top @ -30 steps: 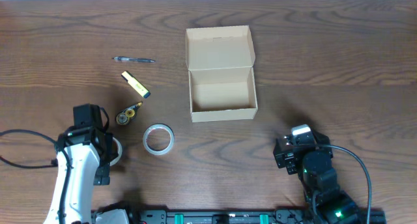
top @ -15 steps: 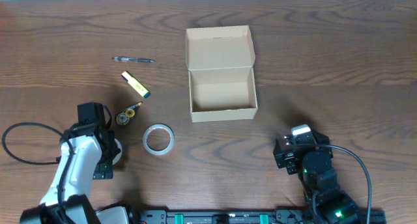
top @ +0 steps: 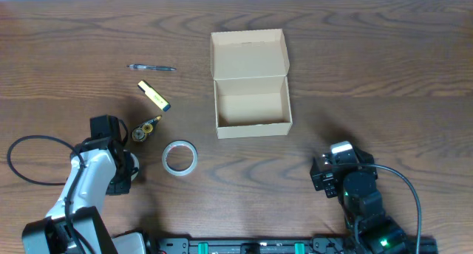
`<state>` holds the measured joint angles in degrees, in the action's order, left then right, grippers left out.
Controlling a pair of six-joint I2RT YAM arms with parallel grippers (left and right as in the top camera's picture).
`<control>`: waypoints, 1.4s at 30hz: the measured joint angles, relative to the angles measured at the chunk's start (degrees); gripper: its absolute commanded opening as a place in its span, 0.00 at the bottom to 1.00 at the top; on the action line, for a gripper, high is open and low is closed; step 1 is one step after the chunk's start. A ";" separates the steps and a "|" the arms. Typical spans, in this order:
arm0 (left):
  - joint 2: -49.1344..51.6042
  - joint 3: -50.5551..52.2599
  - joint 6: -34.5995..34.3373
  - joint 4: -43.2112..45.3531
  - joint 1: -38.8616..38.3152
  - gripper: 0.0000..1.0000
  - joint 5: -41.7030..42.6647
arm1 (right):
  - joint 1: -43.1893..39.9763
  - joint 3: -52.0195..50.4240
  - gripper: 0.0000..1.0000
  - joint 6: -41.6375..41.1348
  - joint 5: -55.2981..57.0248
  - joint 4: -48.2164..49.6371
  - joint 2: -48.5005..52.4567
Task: Pack container
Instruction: 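Lift the tape roll with the left gripper and carry it to the box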
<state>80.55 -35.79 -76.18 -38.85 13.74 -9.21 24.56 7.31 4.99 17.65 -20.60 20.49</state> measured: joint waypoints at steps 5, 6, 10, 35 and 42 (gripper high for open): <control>0.00 0.04 -0.09 0.33 0.00 0.06 0.09 | 0.00 0.00 0.99 0.00 0.02 0.00 0.00; 0.00 0.04 -0.11 0.33 0.00 0.06 0.11 | 0.00 0.00 0.99 0.00 0.02 0.00 0.00; -0.59 0.09 -0.11 0.35 0.00 0.06 0.31 | 0.00 0.00 0.99 0.00 0.02 0.00 0.00; 1.75 -45.18 34.42 -1.55 -25.90 0.06 1.22 | 0.00 -0.02 0.99 0.00 0.02 -0.11 0.00; 13.35 -50.95 37.53 -1.53 -37.16 0.06 2.08 | 0.00 -0.02 0.99 0.00 0.02 -0.09 0.00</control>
<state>93.91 -86.74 -38.65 -40.38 -23.42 -7.14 24.56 7.29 4.99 17.67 -20.69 20.49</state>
